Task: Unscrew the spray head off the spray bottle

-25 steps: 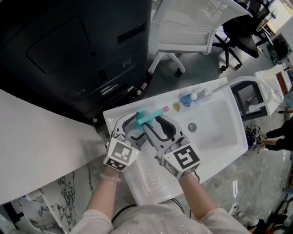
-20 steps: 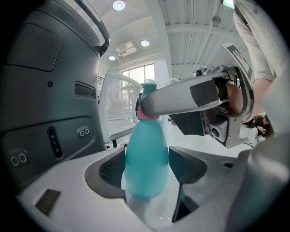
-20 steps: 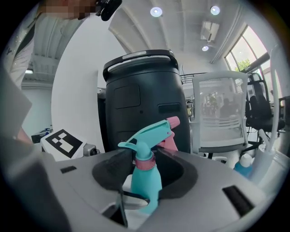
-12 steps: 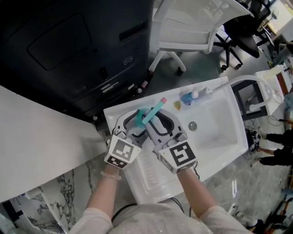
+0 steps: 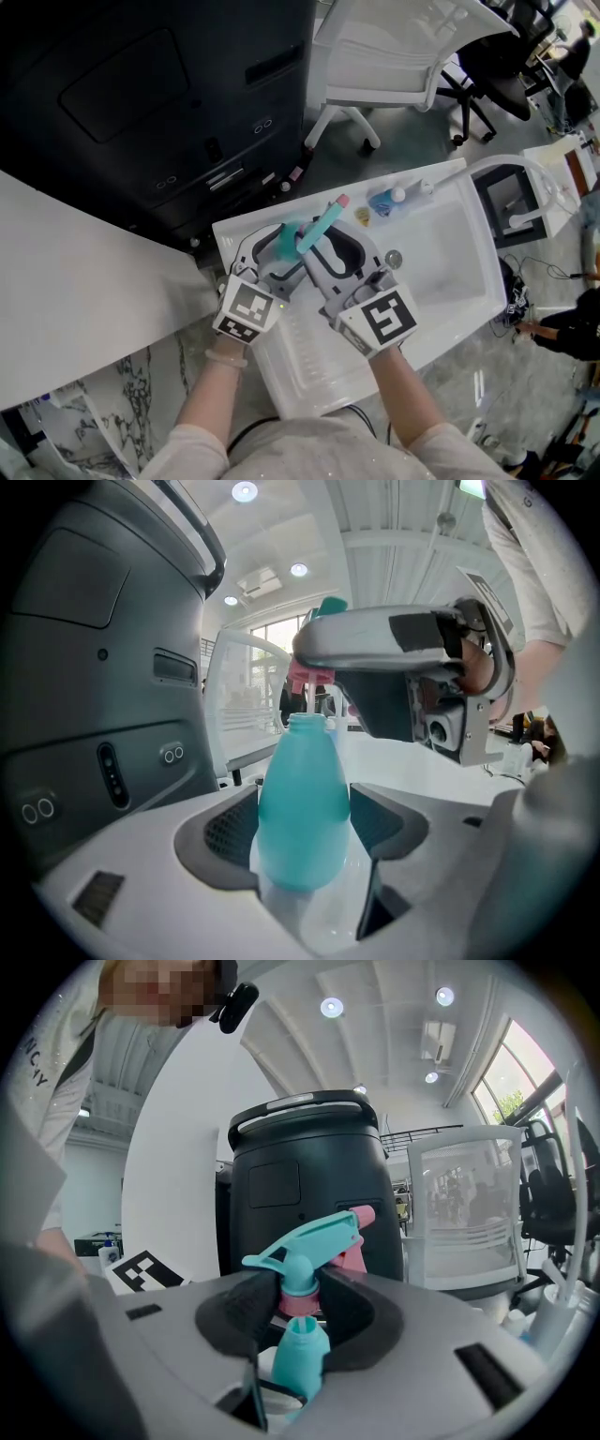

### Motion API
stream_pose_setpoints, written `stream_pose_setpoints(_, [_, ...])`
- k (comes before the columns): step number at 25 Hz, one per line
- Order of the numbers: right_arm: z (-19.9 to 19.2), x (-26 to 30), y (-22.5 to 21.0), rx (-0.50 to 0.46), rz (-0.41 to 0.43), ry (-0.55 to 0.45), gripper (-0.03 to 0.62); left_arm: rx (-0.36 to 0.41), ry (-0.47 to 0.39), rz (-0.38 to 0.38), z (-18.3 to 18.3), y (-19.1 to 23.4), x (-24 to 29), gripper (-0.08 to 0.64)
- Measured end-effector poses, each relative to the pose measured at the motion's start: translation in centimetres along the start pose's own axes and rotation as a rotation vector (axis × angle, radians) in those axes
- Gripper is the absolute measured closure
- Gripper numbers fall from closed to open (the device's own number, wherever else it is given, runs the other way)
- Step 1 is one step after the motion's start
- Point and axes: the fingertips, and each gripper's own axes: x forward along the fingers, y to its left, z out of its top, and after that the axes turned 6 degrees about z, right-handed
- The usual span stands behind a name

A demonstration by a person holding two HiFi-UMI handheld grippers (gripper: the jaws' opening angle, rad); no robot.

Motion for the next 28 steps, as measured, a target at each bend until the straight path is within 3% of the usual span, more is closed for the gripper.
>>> stream_pose_setpoints(19, [5.3, -2.0, -0.2, 0.0, 0.039, -0.075, 0.456, 0.059, -0.029, 0.066, 2.8, 0.4, -1.8, 0.255])
stream_pose_setpoints(28, [7.4, -2.8, 0.1, -0.013, 0.059, -0.09, 0.456, 0.039, -0.041, 0.105, 3.5, -0.2, -3.6, 0.255])
